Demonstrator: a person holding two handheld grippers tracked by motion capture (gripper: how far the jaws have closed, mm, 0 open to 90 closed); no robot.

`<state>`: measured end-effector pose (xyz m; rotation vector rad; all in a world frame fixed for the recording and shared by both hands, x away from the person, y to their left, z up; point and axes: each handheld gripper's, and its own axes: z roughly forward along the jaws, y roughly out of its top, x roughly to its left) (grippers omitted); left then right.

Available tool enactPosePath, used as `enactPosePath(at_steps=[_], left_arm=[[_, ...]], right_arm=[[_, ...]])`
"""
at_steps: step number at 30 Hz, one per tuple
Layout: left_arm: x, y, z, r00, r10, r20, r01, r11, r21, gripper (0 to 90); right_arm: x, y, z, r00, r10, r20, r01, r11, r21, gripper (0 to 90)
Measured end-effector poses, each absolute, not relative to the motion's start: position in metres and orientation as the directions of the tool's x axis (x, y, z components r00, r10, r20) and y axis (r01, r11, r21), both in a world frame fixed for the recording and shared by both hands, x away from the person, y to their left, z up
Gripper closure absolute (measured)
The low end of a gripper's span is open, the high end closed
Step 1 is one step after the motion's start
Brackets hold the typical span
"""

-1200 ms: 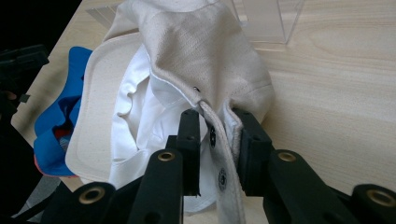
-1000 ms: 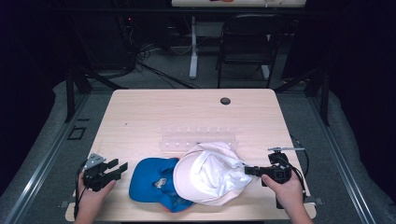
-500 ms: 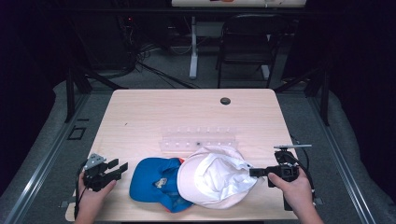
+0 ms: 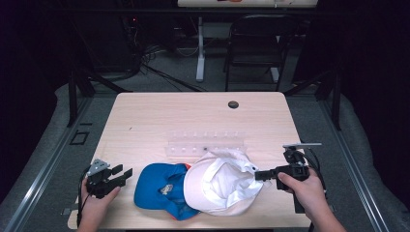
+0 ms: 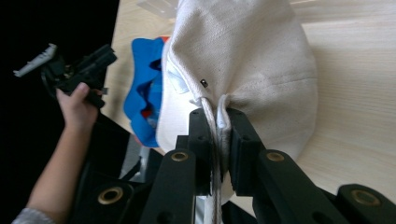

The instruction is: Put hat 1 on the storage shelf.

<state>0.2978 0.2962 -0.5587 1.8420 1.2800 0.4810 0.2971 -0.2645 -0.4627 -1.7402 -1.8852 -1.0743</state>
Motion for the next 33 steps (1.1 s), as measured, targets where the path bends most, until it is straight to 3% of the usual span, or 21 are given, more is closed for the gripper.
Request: enactPosePath(at_steps=[7, 33], left_arm=[[0.298, 0.296, -0.558, 0.412, 0.901, -0.139, 0.592, -0.149, 0.792, 51.0], [0.298, 0.296, -0.558, 0.409, 0.902, -0.139, 0.584, -0.142, 0.799, 50.7]], right_arm=[[0.305, -0.264, -0.455, -0.135, 0.556, 0.82, 0.974, -0.076, 0.212, 81.8], [0.321, -0.239, -0.414, -0.065, 0.435, 0.898, 0.984, -0.124, 0.132, 82.0]])
